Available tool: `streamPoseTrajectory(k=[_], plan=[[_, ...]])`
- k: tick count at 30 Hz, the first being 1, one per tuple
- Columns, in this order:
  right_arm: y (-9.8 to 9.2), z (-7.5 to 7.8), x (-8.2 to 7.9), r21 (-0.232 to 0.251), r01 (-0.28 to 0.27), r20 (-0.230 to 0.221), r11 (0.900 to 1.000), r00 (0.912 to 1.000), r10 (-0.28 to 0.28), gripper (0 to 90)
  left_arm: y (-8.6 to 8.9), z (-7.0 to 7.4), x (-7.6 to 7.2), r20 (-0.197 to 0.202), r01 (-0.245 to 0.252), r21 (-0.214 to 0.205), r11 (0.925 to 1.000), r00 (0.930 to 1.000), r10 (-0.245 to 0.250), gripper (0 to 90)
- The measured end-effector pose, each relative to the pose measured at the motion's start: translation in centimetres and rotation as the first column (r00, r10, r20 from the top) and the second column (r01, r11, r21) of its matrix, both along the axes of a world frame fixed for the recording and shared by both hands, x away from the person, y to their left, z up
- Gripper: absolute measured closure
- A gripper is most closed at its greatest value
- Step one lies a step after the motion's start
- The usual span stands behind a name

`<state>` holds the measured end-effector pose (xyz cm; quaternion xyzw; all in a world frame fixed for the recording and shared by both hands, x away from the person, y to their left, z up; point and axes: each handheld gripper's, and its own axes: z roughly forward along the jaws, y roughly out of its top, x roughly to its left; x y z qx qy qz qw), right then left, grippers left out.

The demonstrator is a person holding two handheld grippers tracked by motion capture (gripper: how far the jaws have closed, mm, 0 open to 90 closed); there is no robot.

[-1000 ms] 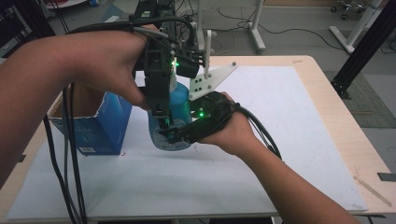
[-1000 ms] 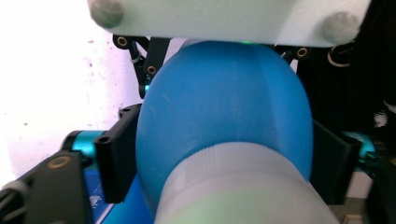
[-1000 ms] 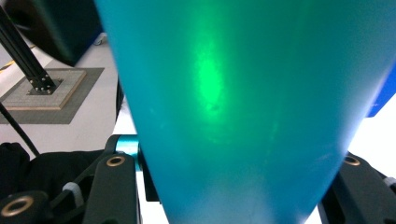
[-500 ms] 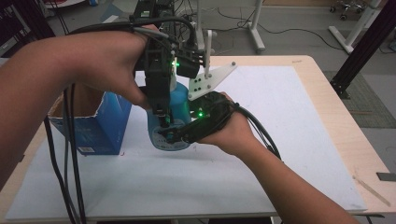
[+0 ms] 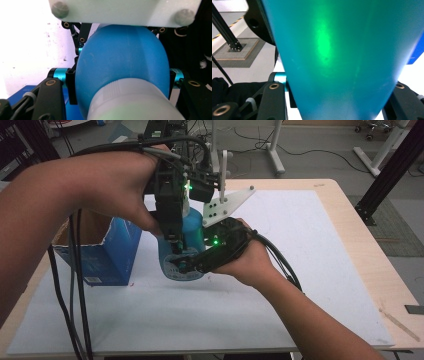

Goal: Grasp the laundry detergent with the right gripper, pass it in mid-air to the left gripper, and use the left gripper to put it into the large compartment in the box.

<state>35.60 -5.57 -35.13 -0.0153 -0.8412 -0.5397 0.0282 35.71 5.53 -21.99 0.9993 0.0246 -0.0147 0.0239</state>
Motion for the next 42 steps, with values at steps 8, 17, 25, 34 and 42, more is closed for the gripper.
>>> streamPoseTrajectory(k=[8, 17, 25, 34, 42], plan=[[-0.3, 0.1, 0.0, 0.012, 0.002, 0.000, 0.9999, 1.0000, -0.002, 44.9, -0.2, 0.2, 0.0, 0.007, 0.009, -0.003, 0.9999, 0.9999, -0.009, 39.0], [-0.7, 0.2, -0.2, 0.006, -0.006, 0.008, 1.0000, 0.9999, 0.006, 42.3, -0.3, 0.4, 0.1, -0.015, 0.001, -0.012, 0.9999, 0.9999, -0.001, 38.9], [-3.0, 1.2, -0.2, -0.033, 0.027, 0.026, 0.9991, 0.9993, -0.026, 28.5, 0.3, 0.5, 0.4, -0.015, -0.026, -0.009, 0.9996, 0.9996, 0.025, 38.9], [-6.2, 2.8, 0.6, -0.146, 0.119, 0.066, 0.9820, 0.9916, -0.111, 13.1, 2.3, 1.5, 1.1, -0.015, -0.099, 0.001, 0.9951, 0.9950, 0.099, 38.8], [-7.1, 5.0, 1.1, -0.307, 0.142, 0.129, 0.9412, 0.9860, -0.106, 1.7, 4.5, 3.1, 1.7, -0.041, -0.223, -0.002, 0.9747, 0.9739, 0.223, 38.8]])
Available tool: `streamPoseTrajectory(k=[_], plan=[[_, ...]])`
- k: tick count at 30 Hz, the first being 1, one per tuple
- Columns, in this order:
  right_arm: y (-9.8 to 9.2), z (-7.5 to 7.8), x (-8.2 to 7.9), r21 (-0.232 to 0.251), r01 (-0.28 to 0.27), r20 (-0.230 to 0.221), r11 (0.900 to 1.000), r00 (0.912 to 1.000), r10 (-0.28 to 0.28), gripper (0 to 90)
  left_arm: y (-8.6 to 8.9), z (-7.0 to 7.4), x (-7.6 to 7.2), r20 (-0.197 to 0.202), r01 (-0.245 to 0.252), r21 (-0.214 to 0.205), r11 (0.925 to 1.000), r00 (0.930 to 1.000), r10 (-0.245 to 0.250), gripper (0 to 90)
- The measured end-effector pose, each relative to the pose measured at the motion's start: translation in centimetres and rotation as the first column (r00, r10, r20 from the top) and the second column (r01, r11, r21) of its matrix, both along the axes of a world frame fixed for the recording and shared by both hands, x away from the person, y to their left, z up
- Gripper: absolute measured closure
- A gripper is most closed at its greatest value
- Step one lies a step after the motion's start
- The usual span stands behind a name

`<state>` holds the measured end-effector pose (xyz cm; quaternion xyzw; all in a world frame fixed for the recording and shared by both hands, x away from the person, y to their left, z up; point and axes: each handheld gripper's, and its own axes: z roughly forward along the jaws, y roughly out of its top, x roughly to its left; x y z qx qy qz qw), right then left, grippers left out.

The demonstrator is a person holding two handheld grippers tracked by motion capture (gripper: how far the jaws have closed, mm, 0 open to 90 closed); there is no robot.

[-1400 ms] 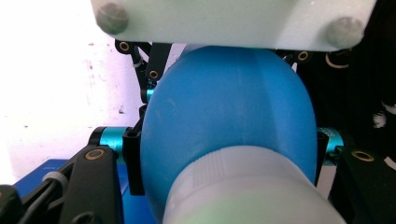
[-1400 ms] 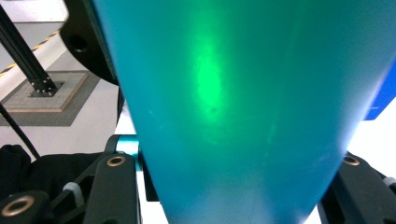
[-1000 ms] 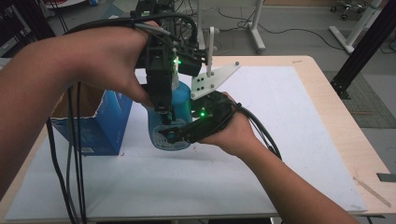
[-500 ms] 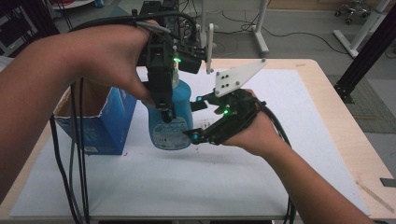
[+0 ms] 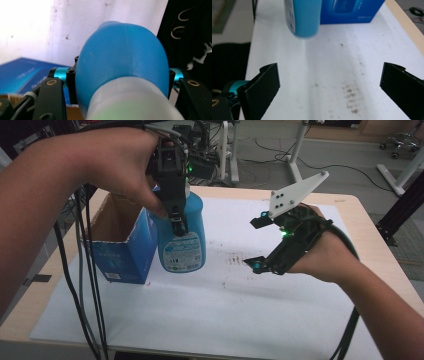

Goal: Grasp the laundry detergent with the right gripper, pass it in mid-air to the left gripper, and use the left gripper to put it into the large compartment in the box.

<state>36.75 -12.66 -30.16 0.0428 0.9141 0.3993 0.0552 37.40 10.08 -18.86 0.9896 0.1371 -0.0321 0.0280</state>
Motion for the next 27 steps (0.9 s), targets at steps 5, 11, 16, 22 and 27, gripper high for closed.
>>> streamPoseTrajectory(k=[5, 11, 16, 22, 27], plan=[[-0.4, 2.1, 0.4, -0.109, -0.023, 0.039, 0.9937, 0.9989, 0.027, 0.8, 1.9, 1.7, 0.5, -0.011, -0.105, 0.007, 0.9944, 0.9944, 0.105, 38.7], [-1.1, 4.4, 1.3, -0.263, -0.032, 0.049, 0.9643, 0.9977, 0.047, 0.7, 4.3, 4.1, 1.0, -0.006, -0.257, -0.006, 0.9663, 0.9664, 0.257, 38.7], [-1.6, 5.7, 1.6, -0.323, -0.014, 0.073, 0.9463, 0.9965, 0.040, 0.8, 7.0, 6.4, 1.8, 0.000, -0.447, -0.019, 0.8942, 0.8944, 0.447, 38.7], [-1.9, 6.1, 1.7, -0.344, -0.007, 0.076, 0.9389, 0.9964, 0.036, 0.8, 9.8, 7.9, 2.5, -0.001, -0.651, -0.027, 0.7588, 0.7591, 0.651, 38.7], [-1.8, 5.9, 1.7, -0.362, -0.008, 0.075, 0.9321, 0.9964, 0.038, 0.8, 11.9, 8.3, 3.0, 0.004, -0.781, -0.034, 0.6240, 0.6243, 0.781, 38.7]])
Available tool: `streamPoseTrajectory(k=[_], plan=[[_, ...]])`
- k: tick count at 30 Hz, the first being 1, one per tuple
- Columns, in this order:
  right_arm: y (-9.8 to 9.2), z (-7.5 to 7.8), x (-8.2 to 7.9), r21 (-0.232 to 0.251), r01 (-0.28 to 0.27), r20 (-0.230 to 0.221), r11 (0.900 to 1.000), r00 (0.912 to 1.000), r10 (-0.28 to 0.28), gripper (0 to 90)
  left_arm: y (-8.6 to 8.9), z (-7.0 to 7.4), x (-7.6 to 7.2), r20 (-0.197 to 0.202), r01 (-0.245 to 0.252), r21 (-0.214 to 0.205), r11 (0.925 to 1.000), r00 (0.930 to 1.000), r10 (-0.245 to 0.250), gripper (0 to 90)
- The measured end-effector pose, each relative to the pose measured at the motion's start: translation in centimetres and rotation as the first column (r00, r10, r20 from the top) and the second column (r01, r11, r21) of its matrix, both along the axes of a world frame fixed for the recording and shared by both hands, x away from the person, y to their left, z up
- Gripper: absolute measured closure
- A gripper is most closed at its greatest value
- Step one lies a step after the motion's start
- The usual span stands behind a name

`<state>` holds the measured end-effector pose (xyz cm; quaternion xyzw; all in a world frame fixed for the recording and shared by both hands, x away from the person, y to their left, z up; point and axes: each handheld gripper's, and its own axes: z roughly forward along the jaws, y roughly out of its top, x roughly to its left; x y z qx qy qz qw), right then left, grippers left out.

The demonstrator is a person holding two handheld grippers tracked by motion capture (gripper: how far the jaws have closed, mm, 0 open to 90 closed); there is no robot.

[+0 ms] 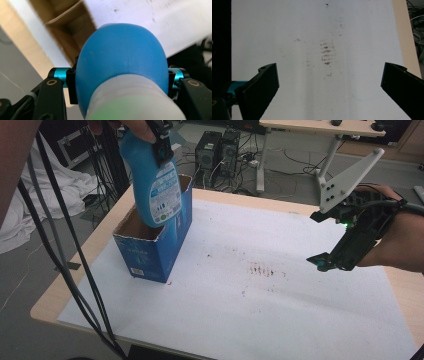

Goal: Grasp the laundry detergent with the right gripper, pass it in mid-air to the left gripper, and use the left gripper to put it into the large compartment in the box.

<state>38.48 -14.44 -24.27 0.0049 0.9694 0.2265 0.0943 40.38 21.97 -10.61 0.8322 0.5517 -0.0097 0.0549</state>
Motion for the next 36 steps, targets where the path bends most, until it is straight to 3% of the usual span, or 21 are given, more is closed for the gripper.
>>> streamPoseTrajectory(k=[1, 2, 3, 6, 13, 18, 19, 20, 21, 23, 26, 27, 31, 32, 34, 35, 36], plan=[[0.0, 0.0, 0.0, 0.000, -0.001, -0.002, 1.0000, 1.0000, 0.001, 0.9, 0.3, 0.0, 0.1, 0.003, -0.033, 0.003, 0.9995, 0.9995, 0.033, 38.7], [0.0, 0.0, 0.0, 0.000, -0.002, -0.001, 1.0000, 1.0000, 0.002, 0.9, 0.3, 0.0, 0.1, 0.003, -0.033, 0.003, 0.9995, 0.9995, 0.033, 38.7], [0.0, 0.0, 0.0, -0.001, -0.002, 0.000, 1.0000, 1.0000, 0.002, 0.9, 0.9, 0.0, 0.3, 0.007, -0.084, 0.010, 0.9964, 0.9965, 0.084, 38.7], [0.0, -0.1, 0.1, -0.003, 0.005, -0.002, 1.0000, 1.0000, -0.005, 0.9, 1.7, -0.4, 0.7, 0.017, -0.123, 0.017, 0.9923, 0.9923, 0.123, 38.6], [0.0, -0.3, 0.1, -0.005, 0.008, -0.002, 1.0000, 1.0000, -0.008, 0.9, 2.8, -2.4, 1.6, -0.005, -0.133, 0.033, 0.9905, 0.9910, 0.134, 38.6], [-0.1, -0.6, 0.1, -0.009, 0.019, -0.004, 0.9998, 0.9998, -0.019, 0.9, 3.4, -5.4, 2.5, -0.039, -0.081, 0.030, 0.9962, 0.9958, 0.082, 38.6], [-0.1, -0.6, 0.2, -0.008, 0.021, -0.004, 0.9997, 0.9998, -0.021, 0.9, 3.4, -5.4, 2.5, -0.039, -0.081, 0.030, 0.9962, 0.9958, 0.082, 38.6], [-0.1, -0.7, 0.2, -0.009, 0.022, -0.005, 0.9997, 0.9998, -0.022, 0.9, 3.3, -6.4, 2.7, -0.054, -0.028, 0.039, 0.9988, 0.9981, 0.030, 38.7], [-0.1, -0.7, 0.2, -0.009, 0.022, -0.005, 0.9997, 0.9998, -0.022, 0.9, 3.3, -6.4, 2.7, -0.054, -0.028, 0.039, 0.9988, 0.9981, 0.030, 38.6], [-0.1, -0.7, 0.2, -0.012, 0.026, -0.005, 0.9996, 0.9996, -0.026, 0.9, 3.2, -7.9, 2.9, -0.067, 0.023, 0.047, 0.9987, 0.9976, -0.020, 38.6], [-0.1, -0.7, 0.2, -0.012, 0.025, -0.002, 0.9996, 0.9997, -0.025, 0.9, 3.1, -8.9, 3.1, -0.067, 0.075, 0.050, 0.9959, 0.9952, -0.071, 38.6], [0.0, -0.7, 0.1, -0.014, 0.027, -0.002, 0.9995, 0.9996, -0.027, 0.9, 3.0, -10.0, 3.2, -0.074, 0.124, 0.056, 0.9906, 0.9900, -0.120, 38.7], [0.0, -0.7, 0.1, -0.019, 0.030, -0.004, 0.9994, 0.9995, -0.030, 0.9, 2.9, -12.3, 3.4, -0.089, 0.230, 0.059, 0.9714, 0.9704, -0.224, 38.6], [0.0, -0.8, 0.1, -0.021, 0.031, -0.005, 0.9993, 0.9995, -0.031, 0.9, 2.9, -12.3, 3.4, -0.089, 0.230, 0.059, 0.9714, 0.9704, -0.224, 38.6], [0.0, -0.8, 0.1, -0.023, 0.034, -0.007, 0.9992, 0.9994, -0.034, 0.9, 2.9, -13.8, 3.4, -0.093, 0.311, 0.056, 0.9487, 0.9478, -0.305, 38.6], [0.0, -0.9, 0.1, -0.027, 0.034, -0.008, 0.9991, 0.9994, -0.034, 0.9, 2.9, -13.8, 3.4, -0.093, 0.311, 0.056, 0.9487, 0.9478, -0.305, 38.6], [0.1, -0.9, 0.1, -0.028, 0.037, -0.008, 0.9989, 0.9993, -0.037, 0.9, 2.9, -14.3, 3.4, -0.086, 0.327, 0.049, 0.9437, 0.9427, -0.322, 38.6]])
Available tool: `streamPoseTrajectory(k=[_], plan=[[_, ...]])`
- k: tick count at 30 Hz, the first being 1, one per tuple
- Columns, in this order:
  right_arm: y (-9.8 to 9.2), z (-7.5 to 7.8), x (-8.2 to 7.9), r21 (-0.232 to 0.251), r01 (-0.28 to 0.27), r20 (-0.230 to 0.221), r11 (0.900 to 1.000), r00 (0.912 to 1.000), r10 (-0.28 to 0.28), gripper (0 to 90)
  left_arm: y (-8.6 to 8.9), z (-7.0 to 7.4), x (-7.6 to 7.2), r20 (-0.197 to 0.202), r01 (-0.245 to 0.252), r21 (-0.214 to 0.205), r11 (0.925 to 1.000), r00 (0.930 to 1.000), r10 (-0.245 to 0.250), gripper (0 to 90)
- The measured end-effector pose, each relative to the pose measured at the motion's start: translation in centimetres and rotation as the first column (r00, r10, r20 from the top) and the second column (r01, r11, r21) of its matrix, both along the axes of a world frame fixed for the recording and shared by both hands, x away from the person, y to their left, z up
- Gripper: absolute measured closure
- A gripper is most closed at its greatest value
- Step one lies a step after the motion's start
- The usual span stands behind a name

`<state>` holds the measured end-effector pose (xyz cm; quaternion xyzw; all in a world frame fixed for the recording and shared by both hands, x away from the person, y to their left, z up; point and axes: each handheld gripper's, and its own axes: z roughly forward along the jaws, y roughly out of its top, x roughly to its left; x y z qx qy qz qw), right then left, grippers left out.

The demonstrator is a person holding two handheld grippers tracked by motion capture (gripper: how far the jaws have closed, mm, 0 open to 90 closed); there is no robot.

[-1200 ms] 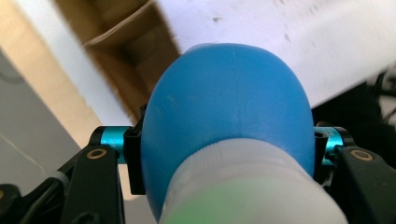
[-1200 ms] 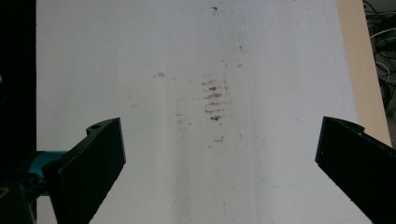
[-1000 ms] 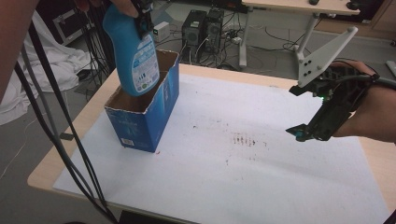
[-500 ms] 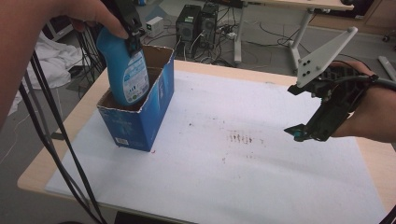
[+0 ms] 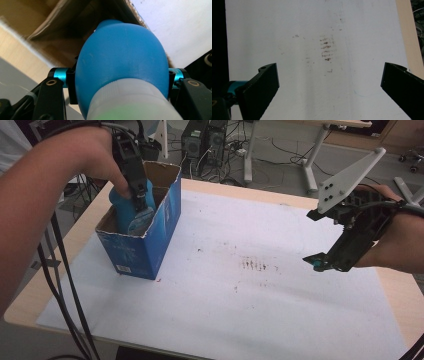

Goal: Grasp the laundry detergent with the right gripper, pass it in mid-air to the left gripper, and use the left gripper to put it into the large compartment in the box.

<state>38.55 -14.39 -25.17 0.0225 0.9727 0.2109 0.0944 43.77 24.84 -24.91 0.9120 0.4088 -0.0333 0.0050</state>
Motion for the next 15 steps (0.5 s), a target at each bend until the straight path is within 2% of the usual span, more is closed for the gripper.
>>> streamPoseTrajectory(k=[3, 7, 9, 11, 13, 15], plan=[[0.0, -0.1, 0.0, -0.003, 0.001, -0.002, 1.0000, 1.0000, -0.001, 0.9, 0.1, -1.5, 0.0, 0.001, 0.093, 0.000, 0.9957, 0.9957, -0.093, 38.6], [0.1, -0.2, 0.0, -0.008, 0.006, -0.005, 0.9999, 1.0000, -0.006, 0.9, 0.1, -3.0, 0.1, 0.007, 0.159, 0.006, 0.9873, 0.9873, -0.159, 38.6], [0.1, -0.3, 0.0, -0.014, 0.008, -0.009, 0.9999, 0.9999, -0.008, 0.9, 0.1, -3.5, 0.1, 0.013, 0.186, 0.002, 0.9825, 0.9824, -0.186, 38.5], [0.1, -0.4, 0.1, -0.015, 0.009, -0.011, 0.9998, 0.9999, -0.009, 0.9, 0.1, -3.7, 0.1, 0.015, 0.194, 0.002, 0.9810, 0.9808, -0.194, 38.5], [0.1, -0.6, 0.1, -0.016, 0.011, -0.013, 0.9998, 0.9999, -0.012, 0.9, 0.1, -4.4, 0.1, 0.016, 0.225, 0.006, 0.9744, 0.9743, -0.225, 38.4], [0.1, -0.6, 0.1, -0.019, 0.011, -0.012, 0.9998, 0.9999, -0.011, 1.0, 0.1, -4.6, 0.1, 0.015, 0.230, 0.005, 0.9732, 0.9730, -0.230, 38.4]])
